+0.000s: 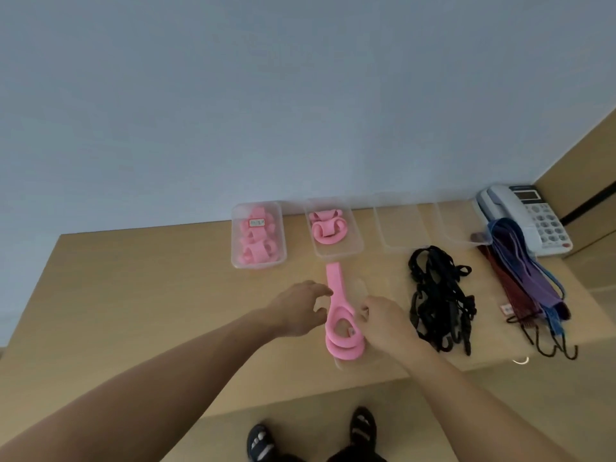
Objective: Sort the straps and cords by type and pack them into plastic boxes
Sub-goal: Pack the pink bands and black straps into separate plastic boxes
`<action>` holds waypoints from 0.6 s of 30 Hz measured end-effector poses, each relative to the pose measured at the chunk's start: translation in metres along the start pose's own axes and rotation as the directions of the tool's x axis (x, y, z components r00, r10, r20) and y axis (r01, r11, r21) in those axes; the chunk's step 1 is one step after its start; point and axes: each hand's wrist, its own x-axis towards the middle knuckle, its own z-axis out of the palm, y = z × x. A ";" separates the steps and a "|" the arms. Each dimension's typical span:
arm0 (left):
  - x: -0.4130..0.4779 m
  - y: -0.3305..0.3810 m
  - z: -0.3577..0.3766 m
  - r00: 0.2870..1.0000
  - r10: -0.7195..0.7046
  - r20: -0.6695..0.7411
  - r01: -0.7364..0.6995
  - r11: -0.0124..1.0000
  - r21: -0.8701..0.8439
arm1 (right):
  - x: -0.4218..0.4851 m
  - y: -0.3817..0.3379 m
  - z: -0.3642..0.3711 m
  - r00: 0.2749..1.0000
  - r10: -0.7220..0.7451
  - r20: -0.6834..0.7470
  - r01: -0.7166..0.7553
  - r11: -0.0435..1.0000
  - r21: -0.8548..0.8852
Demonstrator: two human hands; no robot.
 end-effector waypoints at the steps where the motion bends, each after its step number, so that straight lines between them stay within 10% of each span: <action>1: -0.002 0.000 0.000 1.000 -0.009 0.012 0.009 1.000 0.003 | 0.000 0.001 0.006 1.000 0.005 0.009 -0.005 1.000 -0.007; 11: -0.010 0.010 0.001 0.996 -0.094 0.008 0.093 0.995 0.047 | 0.009 0.012 0.015 0.987 0.131 0.090 -0.146 0.971 0.188; 18: -0.010 0.032 -0.007 0.999 -0.012 -0.050 0.017 0.996 0.093 | 0.016 0.000 -0.051 0.984 0.037 0.172 -0.149 0.695 0.703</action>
